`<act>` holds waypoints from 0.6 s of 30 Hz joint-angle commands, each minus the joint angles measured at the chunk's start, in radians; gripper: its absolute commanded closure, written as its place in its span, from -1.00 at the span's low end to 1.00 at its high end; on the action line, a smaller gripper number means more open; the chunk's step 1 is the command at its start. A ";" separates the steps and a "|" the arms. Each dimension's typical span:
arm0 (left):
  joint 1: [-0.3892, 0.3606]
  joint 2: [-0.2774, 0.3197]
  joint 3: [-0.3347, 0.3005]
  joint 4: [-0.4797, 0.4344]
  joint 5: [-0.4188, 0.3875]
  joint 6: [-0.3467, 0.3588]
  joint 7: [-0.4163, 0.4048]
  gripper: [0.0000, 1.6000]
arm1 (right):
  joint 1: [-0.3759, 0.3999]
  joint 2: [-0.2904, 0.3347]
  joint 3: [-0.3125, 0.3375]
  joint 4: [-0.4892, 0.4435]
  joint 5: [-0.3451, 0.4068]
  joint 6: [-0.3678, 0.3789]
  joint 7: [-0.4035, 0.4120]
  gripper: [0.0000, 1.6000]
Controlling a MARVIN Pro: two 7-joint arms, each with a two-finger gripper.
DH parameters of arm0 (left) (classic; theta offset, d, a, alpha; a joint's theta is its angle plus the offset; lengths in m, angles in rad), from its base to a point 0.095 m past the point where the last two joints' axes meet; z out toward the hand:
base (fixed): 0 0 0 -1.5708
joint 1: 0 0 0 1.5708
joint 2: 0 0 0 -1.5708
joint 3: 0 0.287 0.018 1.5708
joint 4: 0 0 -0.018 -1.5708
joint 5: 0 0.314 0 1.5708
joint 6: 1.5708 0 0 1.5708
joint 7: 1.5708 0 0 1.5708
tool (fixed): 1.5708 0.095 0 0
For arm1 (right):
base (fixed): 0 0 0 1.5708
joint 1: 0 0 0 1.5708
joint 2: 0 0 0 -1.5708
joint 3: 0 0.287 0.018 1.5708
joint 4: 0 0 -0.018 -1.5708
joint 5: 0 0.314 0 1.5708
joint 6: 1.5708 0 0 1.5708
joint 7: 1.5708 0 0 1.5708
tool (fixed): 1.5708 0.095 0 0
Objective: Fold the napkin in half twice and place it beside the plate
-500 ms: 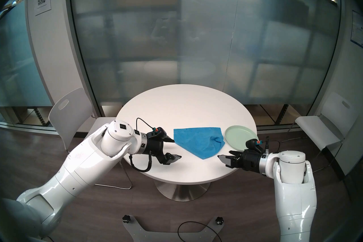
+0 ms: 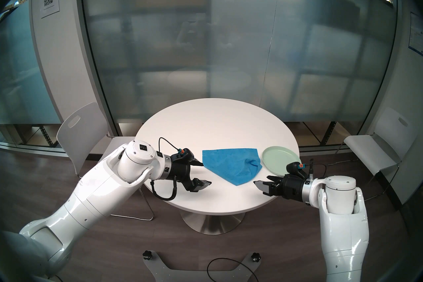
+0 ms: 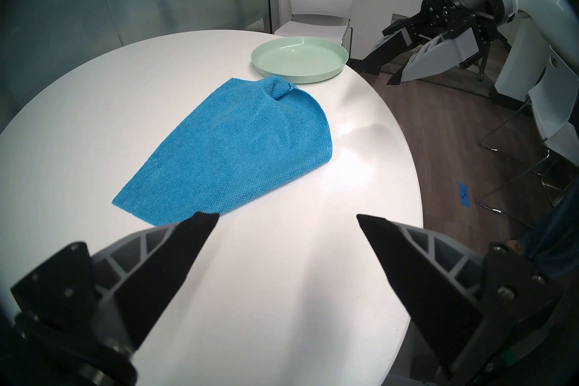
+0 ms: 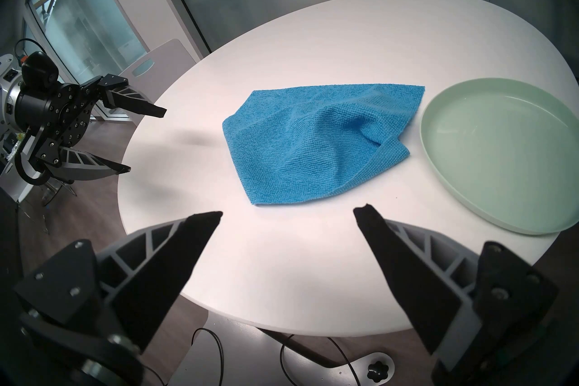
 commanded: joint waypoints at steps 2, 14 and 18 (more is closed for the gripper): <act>-0.006 0.000 -0.004 -0.012 0.000 0.000 0.000 -1.00 | 0.007 0.000 0.000 -0.015 0.001 0.000 0.000 -1.00; -0.007 0.000 -0.004 -0.012 0.000 0.000 0.000 -1.00 | 0.008 -0.002 0.001 -0.015 -0.002 0.000 0.002 -1.00; -0.007 0.000 -0.004 -0.012 0.000 0.000 0.000 -1.00 | 0.008 -0.002 0.001 -0.015 -0.002 0.000 0.003 -1.00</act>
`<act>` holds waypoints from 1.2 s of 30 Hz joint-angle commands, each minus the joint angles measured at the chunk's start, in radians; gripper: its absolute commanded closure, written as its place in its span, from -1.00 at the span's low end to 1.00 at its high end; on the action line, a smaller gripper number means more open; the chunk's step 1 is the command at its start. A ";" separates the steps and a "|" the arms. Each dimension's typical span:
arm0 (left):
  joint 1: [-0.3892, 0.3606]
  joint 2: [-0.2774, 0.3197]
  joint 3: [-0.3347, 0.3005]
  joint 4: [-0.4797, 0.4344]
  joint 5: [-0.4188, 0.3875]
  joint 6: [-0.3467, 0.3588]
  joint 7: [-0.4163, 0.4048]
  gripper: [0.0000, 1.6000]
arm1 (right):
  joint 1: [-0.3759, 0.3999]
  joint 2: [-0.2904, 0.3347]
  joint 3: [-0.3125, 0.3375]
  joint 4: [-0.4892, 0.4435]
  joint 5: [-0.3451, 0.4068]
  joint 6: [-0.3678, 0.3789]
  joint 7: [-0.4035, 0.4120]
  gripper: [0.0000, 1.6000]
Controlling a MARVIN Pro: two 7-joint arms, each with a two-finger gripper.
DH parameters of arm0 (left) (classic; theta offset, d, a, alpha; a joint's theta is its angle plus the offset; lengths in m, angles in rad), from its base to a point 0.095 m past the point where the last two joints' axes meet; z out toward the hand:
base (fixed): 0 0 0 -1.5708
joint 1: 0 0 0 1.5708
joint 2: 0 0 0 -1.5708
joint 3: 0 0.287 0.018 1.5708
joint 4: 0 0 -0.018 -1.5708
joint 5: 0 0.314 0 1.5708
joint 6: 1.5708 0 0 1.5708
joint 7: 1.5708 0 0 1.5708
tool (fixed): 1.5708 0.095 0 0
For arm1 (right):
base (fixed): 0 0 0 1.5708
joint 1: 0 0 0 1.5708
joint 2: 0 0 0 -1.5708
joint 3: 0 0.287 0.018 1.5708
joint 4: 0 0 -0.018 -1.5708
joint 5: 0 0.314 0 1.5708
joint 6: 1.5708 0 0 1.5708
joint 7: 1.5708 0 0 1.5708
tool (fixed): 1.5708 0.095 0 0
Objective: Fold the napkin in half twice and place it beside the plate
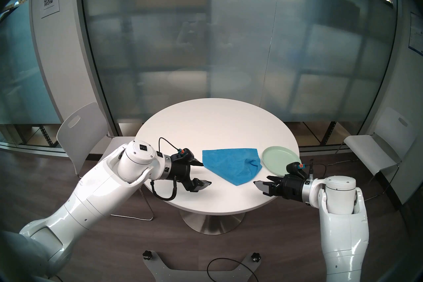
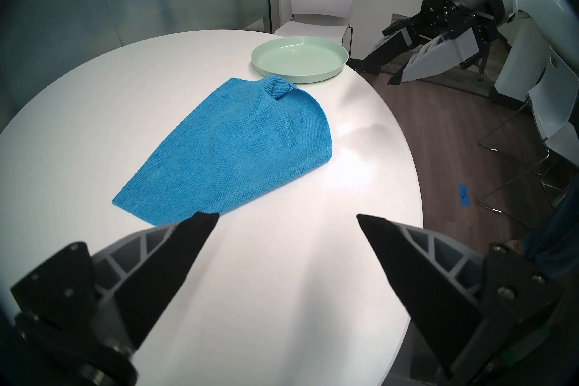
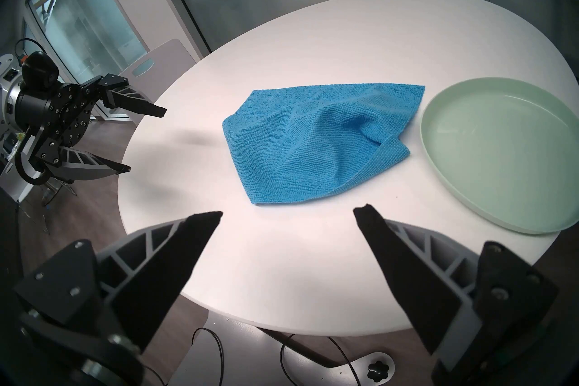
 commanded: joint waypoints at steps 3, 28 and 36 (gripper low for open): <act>-0.015 0.002 0.010 -0.009 0.013 -0.008 -0.002 -1.00 | 0.008 0.000 0.000 -0.015 0.001 0.000 0.001 -1.00; -0.196 -0.123 0.064 0.212 0.062 -0.054 -0.048 -1.00 | 0.009 -0.003 0.002 -0.013 -0.004 -0.001 0.005 -1.00; -0.250 -0.153 0.030 0.298 0.026 -0.057 -0.099 -1.00 | 0.010 -0.003 0.002 -0.013 -0.005 -0.001 0.006 -1.00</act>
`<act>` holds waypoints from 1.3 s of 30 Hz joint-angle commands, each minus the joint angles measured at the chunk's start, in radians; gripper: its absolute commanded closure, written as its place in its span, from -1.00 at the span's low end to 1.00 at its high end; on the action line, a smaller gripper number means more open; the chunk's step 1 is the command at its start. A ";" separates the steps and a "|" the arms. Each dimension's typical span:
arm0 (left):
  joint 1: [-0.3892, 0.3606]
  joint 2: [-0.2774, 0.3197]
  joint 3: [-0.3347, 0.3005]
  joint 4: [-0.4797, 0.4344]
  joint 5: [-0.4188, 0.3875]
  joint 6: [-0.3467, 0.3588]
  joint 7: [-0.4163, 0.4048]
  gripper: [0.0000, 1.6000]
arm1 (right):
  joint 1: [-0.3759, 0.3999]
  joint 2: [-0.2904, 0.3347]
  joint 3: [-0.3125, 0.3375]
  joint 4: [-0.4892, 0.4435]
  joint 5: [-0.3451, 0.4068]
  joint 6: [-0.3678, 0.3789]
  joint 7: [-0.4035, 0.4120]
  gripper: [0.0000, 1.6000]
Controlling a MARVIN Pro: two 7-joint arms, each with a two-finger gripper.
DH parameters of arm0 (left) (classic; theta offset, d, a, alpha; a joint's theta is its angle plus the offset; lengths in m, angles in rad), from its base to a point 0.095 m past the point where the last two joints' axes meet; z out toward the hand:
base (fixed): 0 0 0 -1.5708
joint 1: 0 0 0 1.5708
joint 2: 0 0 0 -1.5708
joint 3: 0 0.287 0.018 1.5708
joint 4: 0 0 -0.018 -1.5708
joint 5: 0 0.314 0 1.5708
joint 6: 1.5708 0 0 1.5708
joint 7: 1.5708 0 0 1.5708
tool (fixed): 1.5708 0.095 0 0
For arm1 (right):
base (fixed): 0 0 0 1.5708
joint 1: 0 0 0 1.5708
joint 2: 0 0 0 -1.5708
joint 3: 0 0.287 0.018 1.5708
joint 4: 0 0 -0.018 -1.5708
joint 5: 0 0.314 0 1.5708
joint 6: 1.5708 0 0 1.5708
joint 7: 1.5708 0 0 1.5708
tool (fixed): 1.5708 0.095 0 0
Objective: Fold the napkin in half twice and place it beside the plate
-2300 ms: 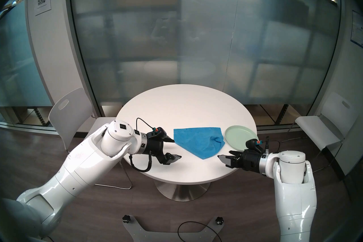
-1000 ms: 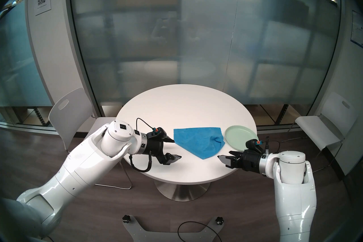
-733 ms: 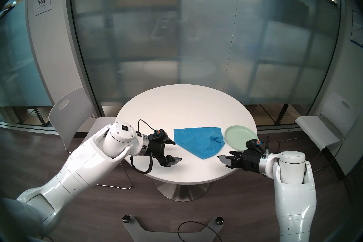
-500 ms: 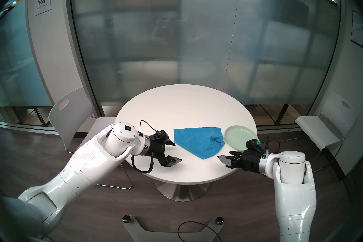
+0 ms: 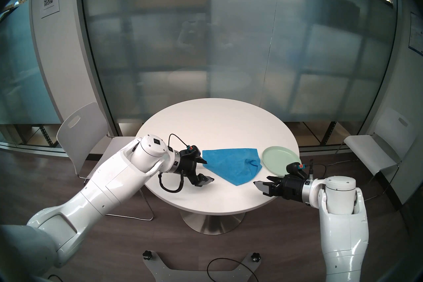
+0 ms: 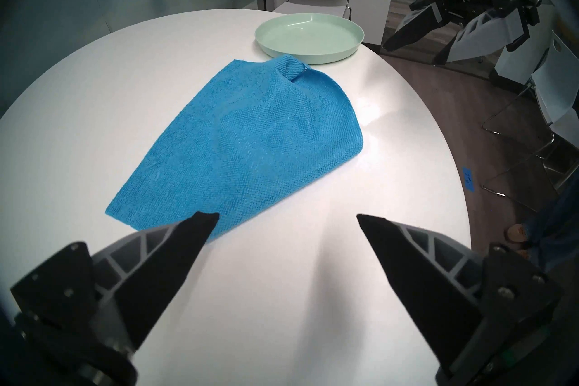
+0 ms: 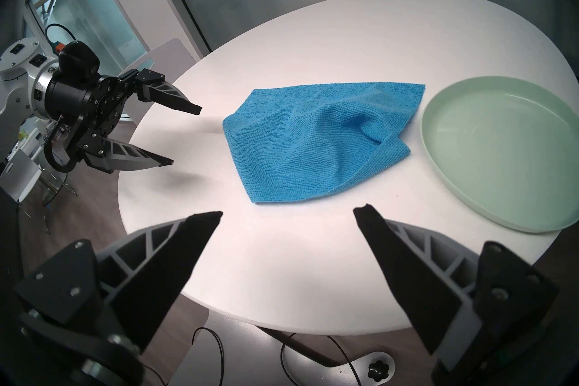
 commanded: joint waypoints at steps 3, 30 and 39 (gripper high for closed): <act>-0.110 -0.064 -0.046 0.095 -0.051 0.000 -0.047 -1.00 | 0.009 0.000 0.000 -0.014 0.001 -0.001 0.000 -1.00; -0.320 -0.241 -0.049 0.540 -0.050 -0.068 -0.046 -1.00 | 0.010 -0.003 0.001 -0.014 -0.004 -0.001 0.004 -1.00; -0.344 -0.282 -0.037 0.645 -0.022 -0.123 0.005 -1.00 | 0.011 -0.004 0.002 -0.015 -0.005 0.000 0.005 -1.00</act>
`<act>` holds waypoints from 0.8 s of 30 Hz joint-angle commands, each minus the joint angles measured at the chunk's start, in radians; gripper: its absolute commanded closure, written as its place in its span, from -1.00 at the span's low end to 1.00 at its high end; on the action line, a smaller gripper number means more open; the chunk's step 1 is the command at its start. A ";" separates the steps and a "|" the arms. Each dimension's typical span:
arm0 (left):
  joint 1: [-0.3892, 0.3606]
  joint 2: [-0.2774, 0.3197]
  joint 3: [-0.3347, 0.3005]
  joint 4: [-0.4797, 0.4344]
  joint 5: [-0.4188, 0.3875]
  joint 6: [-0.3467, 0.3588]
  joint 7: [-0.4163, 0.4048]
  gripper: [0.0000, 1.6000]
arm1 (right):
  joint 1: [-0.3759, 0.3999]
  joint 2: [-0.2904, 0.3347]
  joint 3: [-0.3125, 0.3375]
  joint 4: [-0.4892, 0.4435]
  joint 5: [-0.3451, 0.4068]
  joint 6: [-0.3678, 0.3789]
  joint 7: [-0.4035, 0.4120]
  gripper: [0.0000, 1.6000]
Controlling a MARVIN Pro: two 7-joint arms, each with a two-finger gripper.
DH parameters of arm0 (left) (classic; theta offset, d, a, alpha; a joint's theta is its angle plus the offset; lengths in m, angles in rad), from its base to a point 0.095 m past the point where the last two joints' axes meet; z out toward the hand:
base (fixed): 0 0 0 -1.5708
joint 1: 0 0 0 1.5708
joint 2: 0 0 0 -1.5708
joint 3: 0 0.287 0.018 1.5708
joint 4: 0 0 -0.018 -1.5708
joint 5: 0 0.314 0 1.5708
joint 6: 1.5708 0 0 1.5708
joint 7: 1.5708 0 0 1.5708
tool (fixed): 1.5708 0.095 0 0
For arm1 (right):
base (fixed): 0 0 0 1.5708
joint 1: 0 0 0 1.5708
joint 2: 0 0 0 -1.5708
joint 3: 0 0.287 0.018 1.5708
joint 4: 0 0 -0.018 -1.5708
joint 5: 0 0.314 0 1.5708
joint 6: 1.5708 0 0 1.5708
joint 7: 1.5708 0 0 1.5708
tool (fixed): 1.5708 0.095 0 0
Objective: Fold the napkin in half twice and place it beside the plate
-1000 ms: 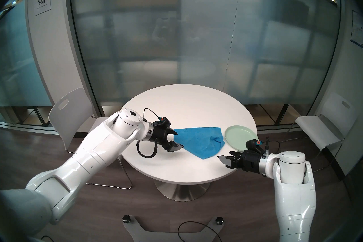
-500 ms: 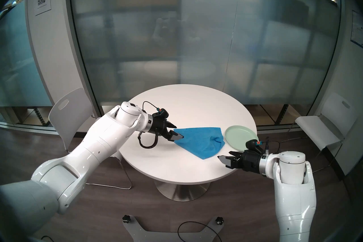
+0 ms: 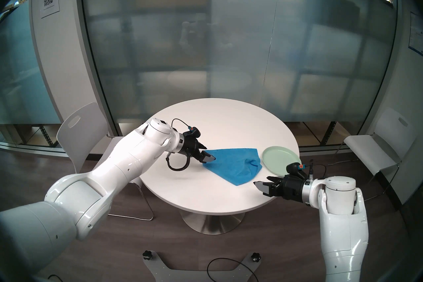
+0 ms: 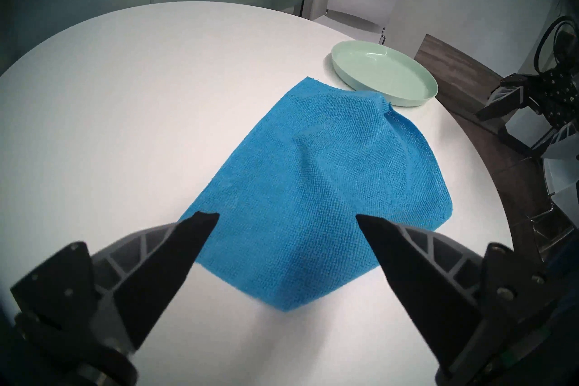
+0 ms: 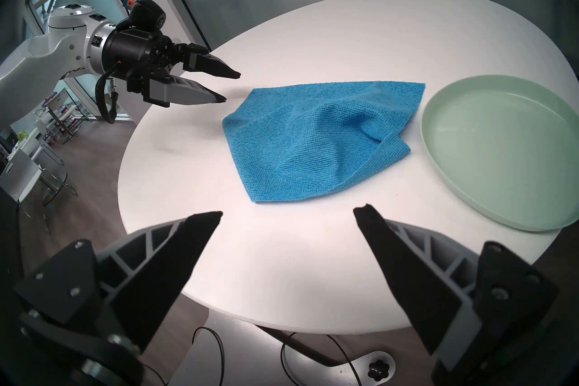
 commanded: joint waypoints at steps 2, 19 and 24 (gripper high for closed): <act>-0.062 -0.060 -0.004 0.064 0.010 -0.055 0.044 -1.00 | 0.010 0.000 0.000 -0.016 0.002 0.000 0.000 -1.00; -0.119 -0.109 -0.034 0.262 0.020 -0.133 0.085 -0.85 | 0.011 -0.002 0.001 -0.016 -0.002 0.000 0.002 -1.00; -0.137 -0.116 -0.040 0.303 0.017 -0.152 0.086 -0.87 | 0.011 -0.003 0.001 -0.016 -0.003 0.000 0.003 -1.00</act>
